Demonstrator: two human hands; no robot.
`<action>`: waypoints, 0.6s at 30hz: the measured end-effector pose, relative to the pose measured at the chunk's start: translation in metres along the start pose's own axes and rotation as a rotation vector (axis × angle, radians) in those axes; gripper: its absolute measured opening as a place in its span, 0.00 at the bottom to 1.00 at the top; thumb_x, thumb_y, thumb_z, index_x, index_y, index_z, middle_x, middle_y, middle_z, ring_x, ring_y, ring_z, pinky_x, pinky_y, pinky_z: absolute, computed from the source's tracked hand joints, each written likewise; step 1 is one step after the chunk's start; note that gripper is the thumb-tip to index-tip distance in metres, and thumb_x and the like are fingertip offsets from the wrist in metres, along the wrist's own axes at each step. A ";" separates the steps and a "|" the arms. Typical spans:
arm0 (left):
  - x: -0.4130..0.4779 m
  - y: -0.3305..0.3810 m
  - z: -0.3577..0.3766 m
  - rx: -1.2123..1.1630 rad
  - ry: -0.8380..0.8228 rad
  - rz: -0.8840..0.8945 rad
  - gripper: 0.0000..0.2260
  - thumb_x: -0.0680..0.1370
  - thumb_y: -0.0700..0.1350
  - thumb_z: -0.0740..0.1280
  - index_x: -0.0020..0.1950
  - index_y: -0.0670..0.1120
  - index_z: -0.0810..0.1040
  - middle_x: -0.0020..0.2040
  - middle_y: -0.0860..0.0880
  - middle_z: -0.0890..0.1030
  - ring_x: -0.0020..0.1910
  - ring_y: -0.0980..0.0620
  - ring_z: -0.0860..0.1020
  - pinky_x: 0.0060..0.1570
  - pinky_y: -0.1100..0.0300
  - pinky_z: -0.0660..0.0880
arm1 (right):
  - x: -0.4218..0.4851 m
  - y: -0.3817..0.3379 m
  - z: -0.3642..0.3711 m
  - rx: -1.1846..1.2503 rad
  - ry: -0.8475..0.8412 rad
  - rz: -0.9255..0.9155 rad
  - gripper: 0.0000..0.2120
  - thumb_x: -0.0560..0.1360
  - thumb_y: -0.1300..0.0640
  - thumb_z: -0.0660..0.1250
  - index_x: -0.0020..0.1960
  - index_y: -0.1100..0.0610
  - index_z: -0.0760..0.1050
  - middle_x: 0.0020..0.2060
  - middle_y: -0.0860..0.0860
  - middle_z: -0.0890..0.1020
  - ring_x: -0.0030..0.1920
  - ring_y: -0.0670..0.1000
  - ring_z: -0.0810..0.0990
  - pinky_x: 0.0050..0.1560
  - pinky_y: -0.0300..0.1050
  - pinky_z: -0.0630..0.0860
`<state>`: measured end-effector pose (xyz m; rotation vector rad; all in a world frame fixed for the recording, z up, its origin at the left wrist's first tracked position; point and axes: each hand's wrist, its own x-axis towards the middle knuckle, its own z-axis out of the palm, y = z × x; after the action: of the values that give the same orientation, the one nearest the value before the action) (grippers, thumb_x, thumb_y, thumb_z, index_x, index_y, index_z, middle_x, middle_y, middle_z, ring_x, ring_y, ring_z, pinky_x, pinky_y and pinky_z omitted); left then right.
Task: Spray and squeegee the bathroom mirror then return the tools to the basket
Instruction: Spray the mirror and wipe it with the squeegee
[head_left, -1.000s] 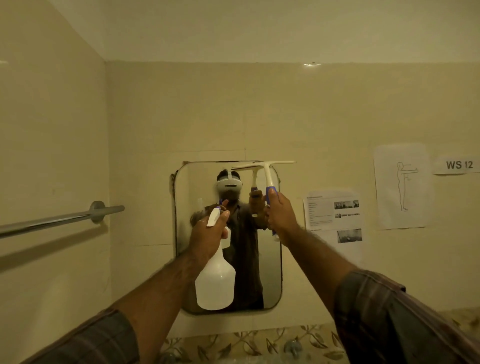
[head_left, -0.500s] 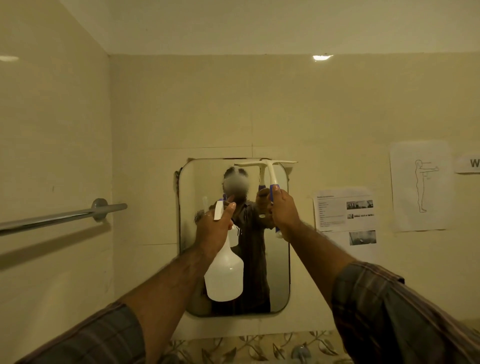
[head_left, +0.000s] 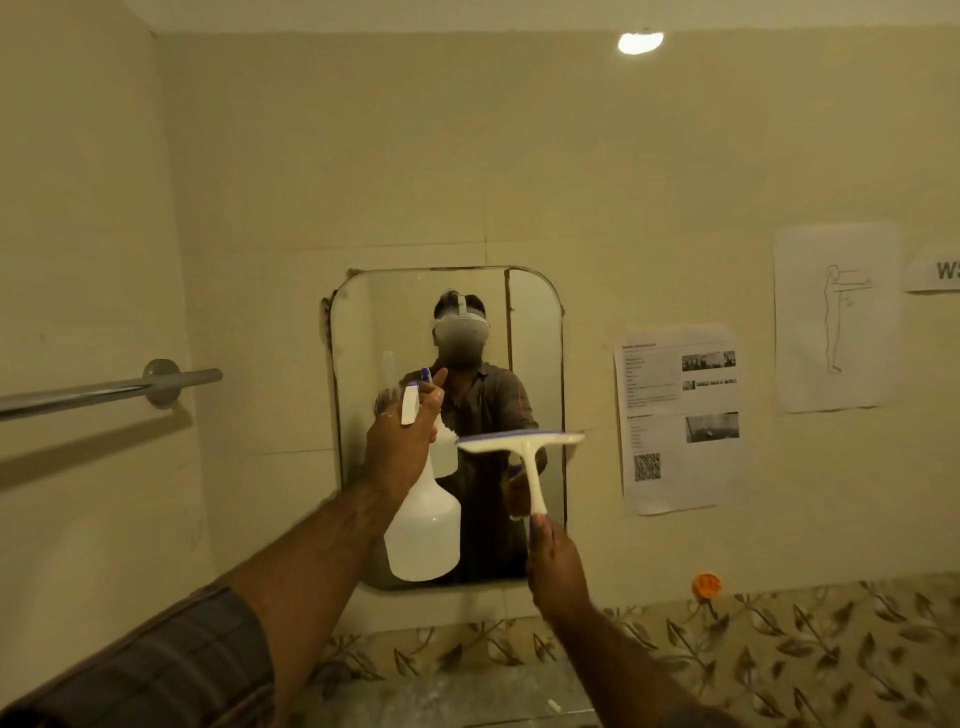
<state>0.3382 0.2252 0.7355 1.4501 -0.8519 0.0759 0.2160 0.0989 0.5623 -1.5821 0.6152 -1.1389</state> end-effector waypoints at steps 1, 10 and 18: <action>-0.002 -0.002 0.001 0.004 0.001 -0.006 0.21 0.79 0.57 0.63 0.59 0.42 0.79 0.49 0.40 0.83 0.46 0.44 0.80 0.49 0.54 0.78 | -0.008 0.014 0.001 -0.009 0.014 0.036 0.19 0.81 0.41 0.54 0.47 0.53 0.76 0.28 0.48 0.75 0.27 0.45 0.72 0.27 0.40 0.70; -0.023 -0.004 0.007 0.030 0.004 -0.049 0.22 0.78 0.58 0.62 0.62 0.41 0.76 0.51 0.40 0.82 0.47 0.43 0.80 0.56 0.49 0.79 | -0.068 0.095 0.003 -0.198 0.094 0.373 0.20 0.82 0.45 0.57 0.37 0.55 0.73 0.29 0.52 0.74 0.36 0.55 0.76 0.45 0.50 0.76; -0.026 0.019 -0.013 -0.003 -0.046 -0.037 0.17 0.79 0.57 0.62 0.45 0.44 0.79 0.40 0.42 0.81 0.41 0.44 0.78 0.52 0.49 0.77 | -0.055 0.015 -0.003 0.006 0.148 0.211 0.23 0.81 0.41 0.53 0.43 0.58 0.76 0.29 0.52 0.75 0.27 0.48 0.73 0.29 0.42 0.71</action>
<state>0.3154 0.2511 0.7380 1.4690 -0.8621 0.0137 0.1933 0.1386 0.5285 -1.3994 0.8550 -1.1034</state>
